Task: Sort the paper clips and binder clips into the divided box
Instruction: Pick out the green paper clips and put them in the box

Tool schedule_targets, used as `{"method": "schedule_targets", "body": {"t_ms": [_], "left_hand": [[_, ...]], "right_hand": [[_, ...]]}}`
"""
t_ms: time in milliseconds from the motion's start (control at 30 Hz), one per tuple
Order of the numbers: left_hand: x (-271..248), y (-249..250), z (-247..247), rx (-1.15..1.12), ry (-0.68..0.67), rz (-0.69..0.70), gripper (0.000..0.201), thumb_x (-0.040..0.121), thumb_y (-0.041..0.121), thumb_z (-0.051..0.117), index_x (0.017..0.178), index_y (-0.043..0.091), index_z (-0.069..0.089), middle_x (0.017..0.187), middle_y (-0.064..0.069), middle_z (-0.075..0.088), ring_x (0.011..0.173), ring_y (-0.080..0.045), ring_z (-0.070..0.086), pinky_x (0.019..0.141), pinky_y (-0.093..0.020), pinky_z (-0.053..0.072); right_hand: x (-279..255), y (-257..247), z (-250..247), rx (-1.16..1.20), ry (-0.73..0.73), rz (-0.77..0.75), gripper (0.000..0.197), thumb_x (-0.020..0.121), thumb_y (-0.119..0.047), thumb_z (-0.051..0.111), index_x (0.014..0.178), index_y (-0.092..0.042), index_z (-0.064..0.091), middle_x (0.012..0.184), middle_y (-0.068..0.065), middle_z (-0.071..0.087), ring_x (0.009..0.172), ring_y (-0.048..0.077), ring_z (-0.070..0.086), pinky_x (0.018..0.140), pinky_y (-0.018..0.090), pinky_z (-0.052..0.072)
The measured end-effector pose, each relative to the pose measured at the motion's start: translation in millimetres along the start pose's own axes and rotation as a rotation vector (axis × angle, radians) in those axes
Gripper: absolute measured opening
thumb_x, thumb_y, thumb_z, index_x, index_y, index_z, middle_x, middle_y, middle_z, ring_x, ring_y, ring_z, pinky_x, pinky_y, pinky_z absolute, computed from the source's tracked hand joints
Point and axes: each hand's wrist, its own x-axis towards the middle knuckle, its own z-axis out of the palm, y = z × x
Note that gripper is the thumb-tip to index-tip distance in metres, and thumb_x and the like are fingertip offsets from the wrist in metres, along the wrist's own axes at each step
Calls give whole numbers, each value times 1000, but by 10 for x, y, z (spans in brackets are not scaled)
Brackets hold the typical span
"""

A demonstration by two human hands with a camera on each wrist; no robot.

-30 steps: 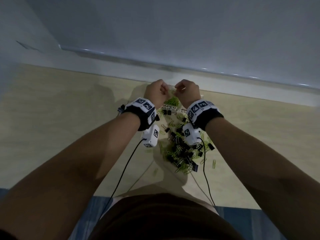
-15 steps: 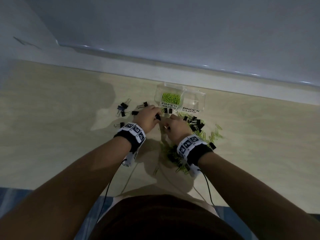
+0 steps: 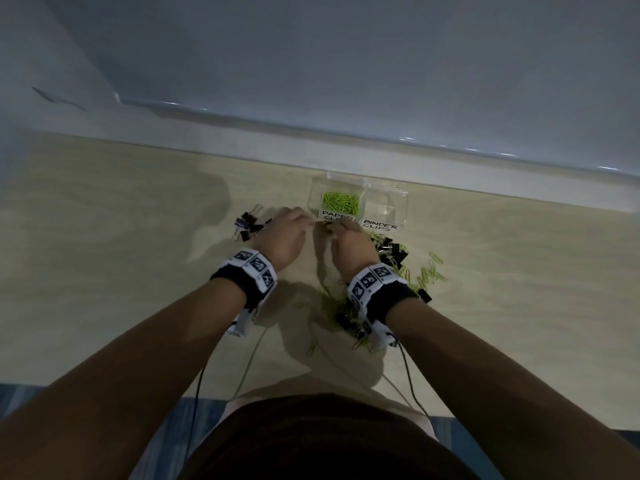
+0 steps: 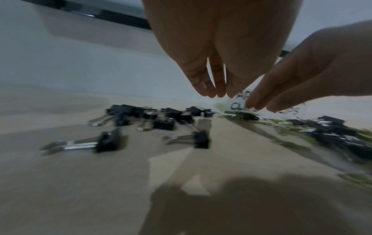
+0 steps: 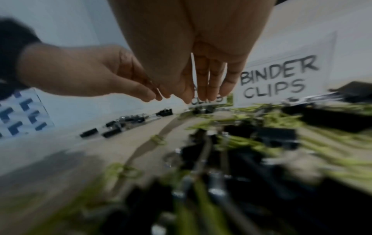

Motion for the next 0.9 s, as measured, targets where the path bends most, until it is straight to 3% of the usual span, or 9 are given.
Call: {"method": "schedule_targets", "body": {"t_ms": [100,200,267,367,500,633,767,900], "left_hand": [[97,204,198,137,-120,72,48,89,1,45,136,8,44,141,-8,44,128,-27,37,108,-38,32],[104,273,349,264,-193,69,51,91,5,43,140,10,36,149,-4,33,137,-24,27,110,-39,25],[69,280,421,264,-185,103,49,90,5,44,138,10,39,146,-4,38,135,-24,29,108,-38,25],[24,289,480,200,-130,163,43,89,6,49,132,9,48,130,-8,53,122,-26,42,101,-36,33],[77,339,455,46,-43,32,42,88,13,57,130,11,51,125,-10,55,118,-28,45,103,-35,33],[166,407,403,90,-98,29,40,86,11,59,126,11,54,117,-11,58,112,-30,48,98,-37,36],[197,387,381,50,-124,40,40,84,10,59,124,12,54,115,-9,58,108,-28,50,94,-37,40],[102,292,281,-156,-11,1,32,86,13,60,118,13,55,118,-5,55,103,-20,55,87,-31,47]], "right_hand": [[-53,154,-54,-116,-111,-7,43,83,-1,51,125,-7,53,131,11,52,113,32,53,94,46,48],[-175,232,-53,-107,-120,-85,40,83,-3,49,123,-4,55,126,14,57,108,34,58,91,45,50],[-257,285,-34,-69,-110,-135,38,84,-5,43,119,-2,58,119,17,61,102,34,61,88,45,52],[-311,359,-29,27,-40,-126,35,80,7,50,110,-4,64,107,16,66,95,31,64,84,40,54],[-207,380,-83,155,86,-15,34,79,7,54,103,-11,70,95,12,67,85,28,63,81,32,51],[-103,310,-137,51,-50,15,28,82,-1,57,107,-10,67,95,14,60,88,28,56,83,33,44],[-44,295,-132,-27,-98,15,22,83,-5,56,101,-9,66,95,13,59,89,28,55,85,33,45],[7,350,-144,-8,-142,14,13,79,-2,56,84,-6,66,83,8,58,82,24,52,81,32,47]]}}
